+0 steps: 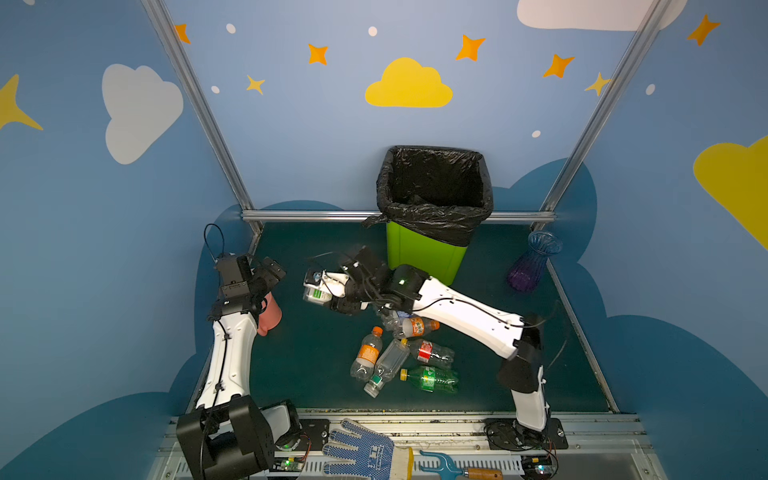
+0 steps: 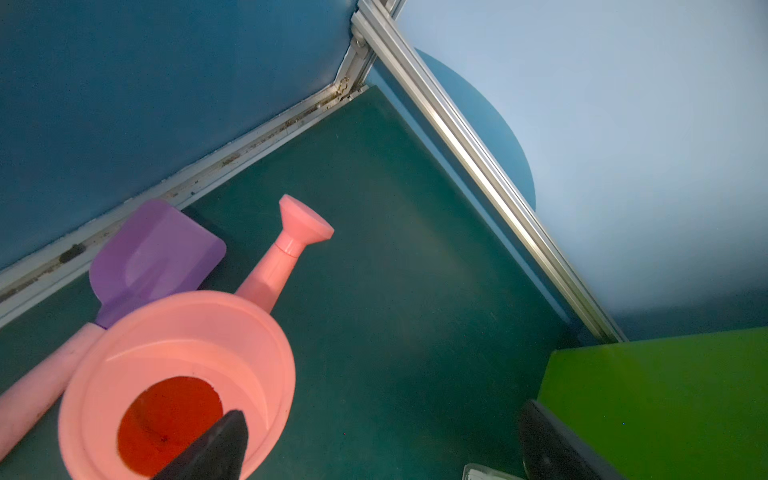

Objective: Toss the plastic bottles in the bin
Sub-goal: 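Lift the lime-label bottle with the right gripper over the bin and release, then lower the right gripper beside the vase while the left reaches the orange-capped bottle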

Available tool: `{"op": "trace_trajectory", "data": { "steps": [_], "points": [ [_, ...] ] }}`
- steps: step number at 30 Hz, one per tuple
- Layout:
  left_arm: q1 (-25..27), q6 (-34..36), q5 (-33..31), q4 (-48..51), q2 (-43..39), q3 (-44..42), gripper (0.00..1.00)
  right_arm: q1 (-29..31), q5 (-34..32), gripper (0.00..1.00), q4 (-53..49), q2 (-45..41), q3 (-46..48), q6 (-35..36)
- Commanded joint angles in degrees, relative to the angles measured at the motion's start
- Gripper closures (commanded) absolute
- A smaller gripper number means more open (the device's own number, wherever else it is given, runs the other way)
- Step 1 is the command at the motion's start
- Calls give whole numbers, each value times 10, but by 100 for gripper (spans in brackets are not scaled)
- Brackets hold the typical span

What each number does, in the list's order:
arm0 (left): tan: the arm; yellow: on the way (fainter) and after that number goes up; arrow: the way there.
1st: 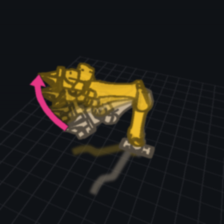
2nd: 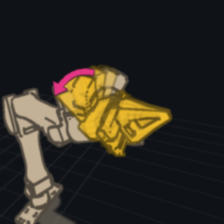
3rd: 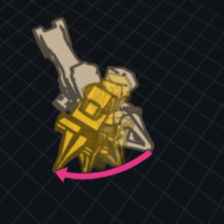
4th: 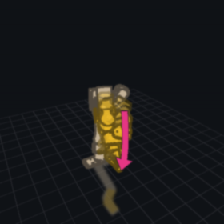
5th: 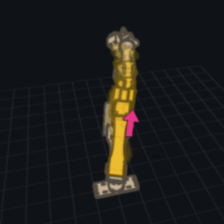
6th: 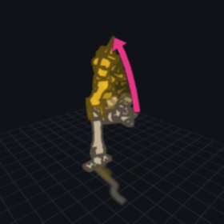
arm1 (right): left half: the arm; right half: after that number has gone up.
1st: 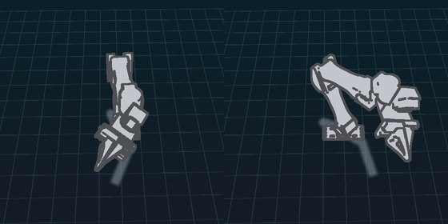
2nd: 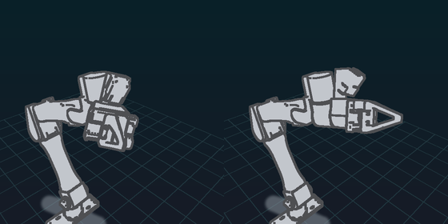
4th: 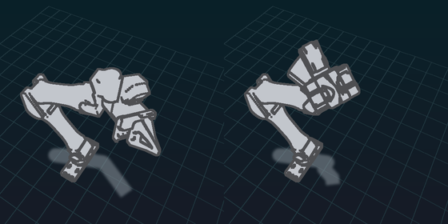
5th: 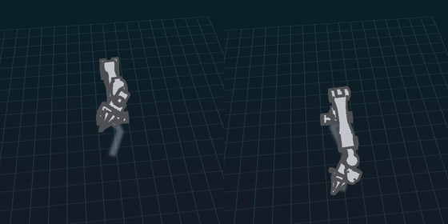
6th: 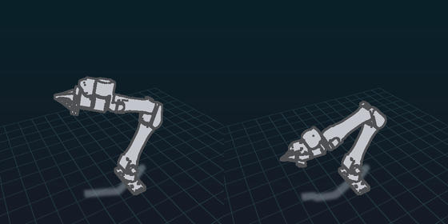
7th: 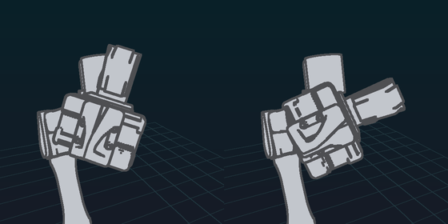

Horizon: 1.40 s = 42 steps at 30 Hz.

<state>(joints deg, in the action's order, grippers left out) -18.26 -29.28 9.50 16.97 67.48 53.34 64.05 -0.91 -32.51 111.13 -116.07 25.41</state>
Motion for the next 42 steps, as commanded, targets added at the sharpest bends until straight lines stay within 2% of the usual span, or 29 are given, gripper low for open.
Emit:
{"op": "trace_trajectory", "data": {
  "steps": [1, 5, 9, 13, 16, 19, 23, 26, 28, 29, 30, 31, 34, 38, 42],
  "points": [
    [-1, -10, 9, -5, -1, -5, 0, -16, -63, 52, 89, -81, 18, -5],
    [-1, -10, 44, -4, 12, -3, 0, -28, -128, 52, 188, -193, 59, 26],
    [0, -7, 92, -13, 33, 0, 0, -32, -140, 52, 306, -307, 125, 62],
    [15, -6, 95, -19, 38, -3, 0, -32, -129, 51, 386, -400, 183, 80],
    [38, 10, 76, -13, 34, -2, 0, -39, -148, 50, 427, -430, 209, 111],
    [67, 21, 55, 0, 31, 2, 0, -80, -151, 49, 441, -424, 214, 105],
    [99, 20, 45, -1, 30, -6, 0, -220, -79, 48, 370, -353, 170, -44],
    [129, 23, 31, 3, 28, -10, 0, -315, -10, 44, 256, -230, 71, -148],
    [152, 29, 30, 7, 23, -12, 0, -359, 22, 42, 138, -131, -50, -199],
    [160, 33, 13, 12, 21, -11, 0, -367, 21, 36, 105, -100, -88, -205],
    [168, 41, 7, 19, 16, -12, 0, -368, 5, 24, 95, -86, -113, -208],
    [176, 49, 0, 27, 9, -14, 0, -368, -7, 17, 114, -91, -111, -209],
    [197, 76, -11, 43, -17, -21, 0, -373, -14, 9, 207, -149, -48, -219],
    [222, 105, -19, 61, -43, -29, 0, -374, -23, 8, 227, -214, -11, -230],
    [249, 131, -26, 76, -53, -32, 0, -378, -39, 7, 281, -296, 99, -242]
  ]
}}
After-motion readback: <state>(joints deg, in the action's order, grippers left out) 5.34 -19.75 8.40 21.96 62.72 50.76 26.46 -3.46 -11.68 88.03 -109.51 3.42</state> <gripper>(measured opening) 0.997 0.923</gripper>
